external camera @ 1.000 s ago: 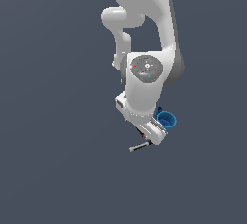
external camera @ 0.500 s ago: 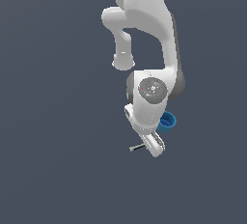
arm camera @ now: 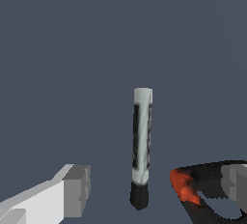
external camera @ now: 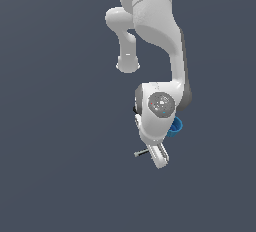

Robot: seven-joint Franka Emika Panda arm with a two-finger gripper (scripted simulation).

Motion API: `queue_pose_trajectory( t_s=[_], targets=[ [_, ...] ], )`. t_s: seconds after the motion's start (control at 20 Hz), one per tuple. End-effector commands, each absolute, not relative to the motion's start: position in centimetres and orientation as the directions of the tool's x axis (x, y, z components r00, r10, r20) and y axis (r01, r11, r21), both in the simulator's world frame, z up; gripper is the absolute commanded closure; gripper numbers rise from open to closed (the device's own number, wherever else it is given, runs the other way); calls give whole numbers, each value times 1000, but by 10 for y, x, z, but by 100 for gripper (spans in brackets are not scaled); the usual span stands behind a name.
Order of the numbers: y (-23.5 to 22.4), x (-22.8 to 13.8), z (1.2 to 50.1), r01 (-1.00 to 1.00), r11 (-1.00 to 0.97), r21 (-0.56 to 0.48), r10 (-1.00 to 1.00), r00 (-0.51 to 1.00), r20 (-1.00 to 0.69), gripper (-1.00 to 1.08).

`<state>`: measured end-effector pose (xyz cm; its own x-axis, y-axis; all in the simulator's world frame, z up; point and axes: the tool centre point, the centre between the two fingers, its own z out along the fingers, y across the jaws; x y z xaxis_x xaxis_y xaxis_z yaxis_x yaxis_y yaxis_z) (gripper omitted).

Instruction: Pick up a designated object from a clutter of objects.

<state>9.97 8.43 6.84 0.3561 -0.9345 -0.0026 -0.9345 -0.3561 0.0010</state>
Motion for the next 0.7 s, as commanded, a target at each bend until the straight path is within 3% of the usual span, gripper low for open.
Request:
queue_pose_trajectory(
  t_s=[0.0,0.65],
  targets=[
    [86,100,64,-942,-335,0,-942,335,-1,-92],
    [87,100,43,-946,-324,0,-946,324,0,-92]
  ],
)
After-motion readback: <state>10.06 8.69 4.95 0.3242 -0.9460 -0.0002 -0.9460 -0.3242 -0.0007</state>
